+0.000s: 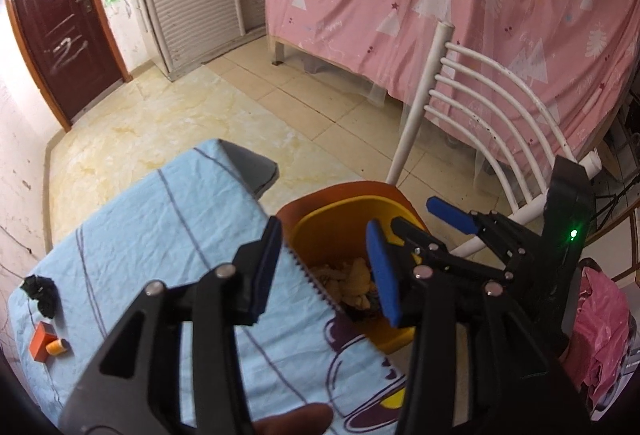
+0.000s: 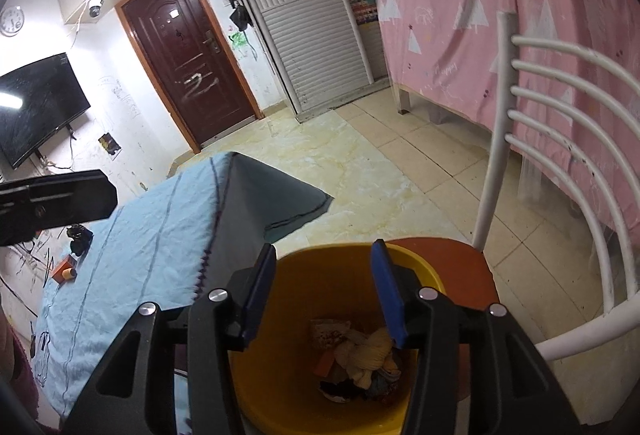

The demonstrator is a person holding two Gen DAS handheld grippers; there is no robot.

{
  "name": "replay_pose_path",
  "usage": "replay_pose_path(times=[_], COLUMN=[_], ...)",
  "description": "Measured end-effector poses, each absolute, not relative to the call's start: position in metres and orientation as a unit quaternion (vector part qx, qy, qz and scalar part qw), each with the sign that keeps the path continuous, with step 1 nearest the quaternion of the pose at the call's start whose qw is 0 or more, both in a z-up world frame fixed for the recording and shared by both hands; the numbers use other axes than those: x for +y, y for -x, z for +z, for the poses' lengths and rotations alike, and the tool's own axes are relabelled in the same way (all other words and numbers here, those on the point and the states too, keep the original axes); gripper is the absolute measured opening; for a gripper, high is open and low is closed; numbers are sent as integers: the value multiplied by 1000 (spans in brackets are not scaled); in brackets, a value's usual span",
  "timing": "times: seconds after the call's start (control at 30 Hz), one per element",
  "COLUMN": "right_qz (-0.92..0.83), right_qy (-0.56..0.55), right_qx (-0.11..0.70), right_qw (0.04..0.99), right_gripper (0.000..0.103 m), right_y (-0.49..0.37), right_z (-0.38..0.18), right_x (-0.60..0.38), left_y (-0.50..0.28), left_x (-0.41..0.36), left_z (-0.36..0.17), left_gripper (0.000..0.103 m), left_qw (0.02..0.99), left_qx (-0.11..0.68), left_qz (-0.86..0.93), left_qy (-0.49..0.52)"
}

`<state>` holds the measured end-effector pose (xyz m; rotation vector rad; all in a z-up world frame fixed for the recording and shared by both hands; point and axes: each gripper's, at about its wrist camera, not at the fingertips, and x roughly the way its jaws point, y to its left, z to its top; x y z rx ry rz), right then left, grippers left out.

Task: Collect trash
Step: 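Move both open tools back over the black bag and orange box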

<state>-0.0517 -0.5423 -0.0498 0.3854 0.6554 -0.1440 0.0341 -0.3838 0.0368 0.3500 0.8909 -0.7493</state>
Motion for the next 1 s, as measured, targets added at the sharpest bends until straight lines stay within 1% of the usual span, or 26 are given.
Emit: replay_pose_path(times=[0.23, 0.27, 0.3, 0.33, 0.53, 0.6, 0.63, 0.87, 1.0], right_qz=[-51, -48, -45, -41, -19, -10, -6, 29, 48], right_qy=[-156, -151, -146, -141, -112, -104, -100, -65, -47], right_qx=[321, 322, 322, 322, 325, 326, 327, 336, 340], right_qw=[933, 933, 934, 935, 939, 939, 940, 939, 938], right_gripper=[46, 46, 46, 46, 47, 48, 48, 50, 50], right_y=[32, 29, 26, 23, 3, -4, -7, -30, -42], right_z=[-27, -24, -21, -18, -3, 0, 1, 10, 12], right_x=[-509, -504, -497, -492, -455, -443, -437, -384, -353], left_y=[-45, -47, -48, -50, -58, -62, -64, -75, -83], left_x=[-341, -335, -329, -321, -275, -262, -252, -197, -162], left_z=[53, 55, 57, 60, 69, 71, 73, 79, 80], left_gripper=[42, 46, 52, 54, 56, 64, 65, 66, 69], left_qw=[836, 838, 841, 845, 859, 863, 867, 881, 889], left_qx=[411, 409, 407, 403, 397, 395, 392, 386, 386], left_qz=[-337, -335, -332, -327, -302, -295, -288, -257, -234], left_qy=[-138, -135, -133, -131, -117, -112, -109, -88, -72])
